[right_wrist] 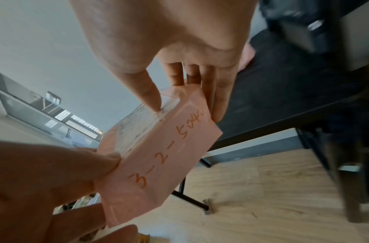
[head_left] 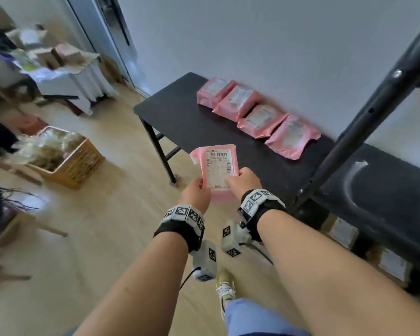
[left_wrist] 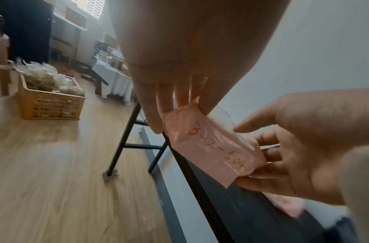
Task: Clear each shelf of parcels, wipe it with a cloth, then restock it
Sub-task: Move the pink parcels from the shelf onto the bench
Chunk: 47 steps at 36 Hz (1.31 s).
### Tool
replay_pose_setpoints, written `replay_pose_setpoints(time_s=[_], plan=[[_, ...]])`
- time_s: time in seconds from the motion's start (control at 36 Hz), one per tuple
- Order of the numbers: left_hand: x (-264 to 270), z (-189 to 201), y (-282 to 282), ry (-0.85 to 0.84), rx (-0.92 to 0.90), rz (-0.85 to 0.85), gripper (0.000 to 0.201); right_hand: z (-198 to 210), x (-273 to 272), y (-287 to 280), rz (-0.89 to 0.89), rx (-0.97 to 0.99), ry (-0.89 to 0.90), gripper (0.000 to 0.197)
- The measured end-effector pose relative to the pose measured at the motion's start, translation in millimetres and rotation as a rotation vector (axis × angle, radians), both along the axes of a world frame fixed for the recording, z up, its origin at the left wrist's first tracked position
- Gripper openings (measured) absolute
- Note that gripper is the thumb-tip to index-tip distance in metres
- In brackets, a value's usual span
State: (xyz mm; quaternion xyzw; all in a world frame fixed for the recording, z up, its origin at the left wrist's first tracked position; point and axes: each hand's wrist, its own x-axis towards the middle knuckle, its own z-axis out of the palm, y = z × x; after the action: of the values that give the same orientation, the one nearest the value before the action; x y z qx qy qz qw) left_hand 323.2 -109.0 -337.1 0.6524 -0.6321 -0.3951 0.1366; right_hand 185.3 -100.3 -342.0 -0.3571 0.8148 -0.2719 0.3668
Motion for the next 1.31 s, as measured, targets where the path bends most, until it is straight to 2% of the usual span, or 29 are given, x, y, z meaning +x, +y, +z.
replay_pose_setpoints(time_s=[0.19,0.36,0.56,0.78,0.92,1.17,1.31], plan=[[44.9,11.9,-98.7,0.019,-0.036,0.12,0.028,13.8,44.7,-110.9,0.109,-0.02,-0.002,0.022],[69.6,7.7,-175.7,0.025,-0.03,0.136,0.028,13.5,70.6,-187.2,0.156,0.011,0.017,0.02],[82.1,1.2,-285.3,-0.011,-0.025,0.002,0.026,11.1,76.9,-289.7,0.102,0.046,0.05,0.022],[98.1,11.1,-412.8,-0.09,0.012,-0.232,0.029,6.4,94.2,-394.4,-0.103,0.089,-0.006,0.023],[102.0,9.5,-480.0,-0.16,0.003,-0.334,0.032,-4.2,104.9,-440.0,-0.212,0.087,-0.053,0.025],[59.9,-0.8,-563.1,-0.213,-0.028,-0.457,0.036,-17.8,69.9,-509.0,-0.282,0.086,-0.028,0.026],[28.7,-0.6,-607.3,-0.207,0.011,-0.49,0.031,-24.0,42.0,-550.3,-0.287,0.109,-0.009,0.022]])
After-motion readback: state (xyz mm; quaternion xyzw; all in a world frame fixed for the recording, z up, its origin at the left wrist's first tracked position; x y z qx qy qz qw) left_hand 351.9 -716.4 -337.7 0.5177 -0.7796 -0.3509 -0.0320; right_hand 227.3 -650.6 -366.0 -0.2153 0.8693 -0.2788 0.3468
